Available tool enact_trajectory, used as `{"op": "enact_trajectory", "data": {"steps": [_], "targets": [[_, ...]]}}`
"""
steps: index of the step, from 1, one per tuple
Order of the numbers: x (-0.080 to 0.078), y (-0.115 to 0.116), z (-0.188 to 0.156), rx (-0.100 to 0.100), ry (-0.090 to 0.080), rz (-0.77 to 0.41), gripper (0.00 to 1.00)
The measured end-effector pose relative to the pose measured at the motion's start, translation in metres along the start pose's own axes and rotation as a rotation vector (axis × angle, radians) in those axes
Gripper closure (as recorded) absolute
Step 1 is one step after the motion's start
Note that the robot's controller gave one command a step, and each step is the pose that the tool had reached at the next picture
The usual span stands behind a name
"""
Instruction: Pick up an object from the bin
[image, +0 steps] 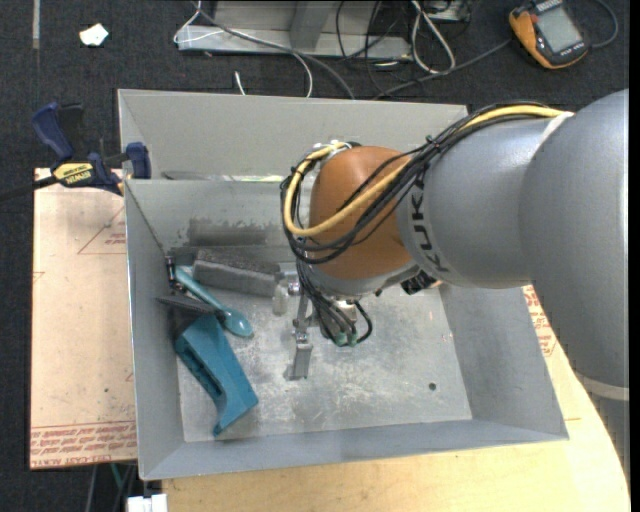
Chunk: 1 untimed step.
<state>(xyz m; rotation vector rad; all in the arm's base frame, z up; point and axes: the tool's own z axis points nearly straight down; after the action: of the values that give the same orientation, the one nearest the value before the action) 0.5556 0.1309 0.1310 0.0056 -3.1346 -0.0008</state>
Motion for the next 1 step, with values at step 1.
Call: {"op": "enact_trajectory", "data": {"steps": [1], "targets": [[-0.0018, -0.0006, -0.0048, -0.001, -0.007, 0.003, 0.0]]}}
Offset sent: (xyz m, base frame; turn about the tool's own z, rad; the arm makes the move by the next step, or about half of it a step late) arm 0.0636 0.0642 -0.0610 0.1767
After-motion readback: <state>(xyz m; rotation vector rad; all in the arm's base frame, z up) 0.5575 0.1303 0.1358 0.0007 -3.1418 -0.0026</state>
